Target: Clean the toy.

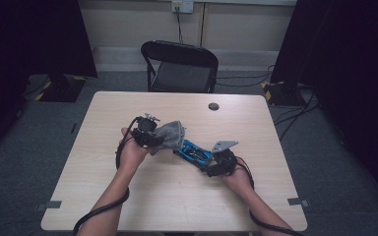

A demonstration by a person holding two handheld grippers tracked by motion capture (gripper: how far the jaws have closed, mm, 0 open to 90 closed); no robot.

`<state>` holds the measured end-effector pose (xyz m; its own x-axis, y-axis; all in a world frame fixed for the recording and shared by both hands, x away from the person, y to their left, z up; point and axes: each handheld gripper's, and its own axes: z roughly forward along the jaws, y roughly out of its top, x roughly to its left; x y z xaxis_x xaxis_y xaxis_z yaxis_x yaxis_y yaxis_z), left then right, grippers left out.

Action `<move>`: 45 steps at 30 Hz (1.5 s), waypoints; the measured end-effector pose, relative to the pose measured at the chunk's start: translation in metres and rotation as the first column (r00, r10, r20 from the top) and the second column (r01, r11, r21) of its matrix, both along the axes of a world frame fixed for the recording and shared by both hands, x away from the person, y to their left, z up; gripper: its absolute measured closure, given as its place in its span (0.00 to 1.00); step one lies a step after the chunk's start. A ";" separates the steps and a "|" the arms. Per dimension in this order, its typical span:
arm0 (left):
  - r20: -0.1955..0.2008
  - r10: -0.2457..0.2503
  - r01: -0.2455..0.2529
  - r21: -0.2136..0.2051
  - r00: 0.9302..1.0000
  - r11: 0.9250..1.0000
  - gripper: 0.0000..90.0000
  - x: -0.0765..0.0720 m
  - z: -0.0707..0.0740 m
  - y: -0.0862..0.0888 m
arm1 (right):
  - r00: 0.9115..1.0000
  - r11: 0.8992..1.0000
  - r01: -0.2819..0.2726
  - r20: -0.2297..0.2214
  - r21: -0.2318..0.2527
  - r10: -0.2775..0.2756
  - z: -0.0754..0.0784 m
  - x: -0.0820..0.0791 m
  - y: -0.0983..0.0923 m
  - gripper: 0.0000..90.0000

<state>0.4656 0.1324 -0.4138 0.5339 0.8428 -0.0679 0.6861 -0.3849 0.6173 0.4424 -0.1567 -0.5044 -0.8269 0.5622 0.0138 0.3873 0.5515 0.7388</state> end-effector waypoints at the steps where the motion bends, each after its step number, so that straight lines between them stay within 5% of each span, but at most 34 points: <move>1: -0.002 -0.005 0.005 -0.004 1.000 1.000 0.82 -0.001 0.001 -0.002 | 1.000 1.000 0.000 0.000 0.000 0.000 0.000 0.000 0.000 0.27; 18: 0.014 -0.100 0.101 -0.050 0.995 0.994 0.82 -0.010 0.004 -0.043 | 1.000 1.000 0.000 0.000 0.000 0.000 0.000 0.000 0.000 0.27; 45: -0.010 -0.218 0.218 -0.016 0.976 0.976 0.82 -0.020 -0.013 -0.106 | 1.000 1.000 0.000 0.000 0.000 0.000 0.000 0.000 0.000 0.27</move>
<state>0.4454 0.0265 -0.4266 0.7040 0.7049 -0.0872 0.5941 -0.5170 0.6163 0.4424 -0.1568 -0.5045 -0.8268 0.5623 0.0133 0.3870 0.5517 0.7388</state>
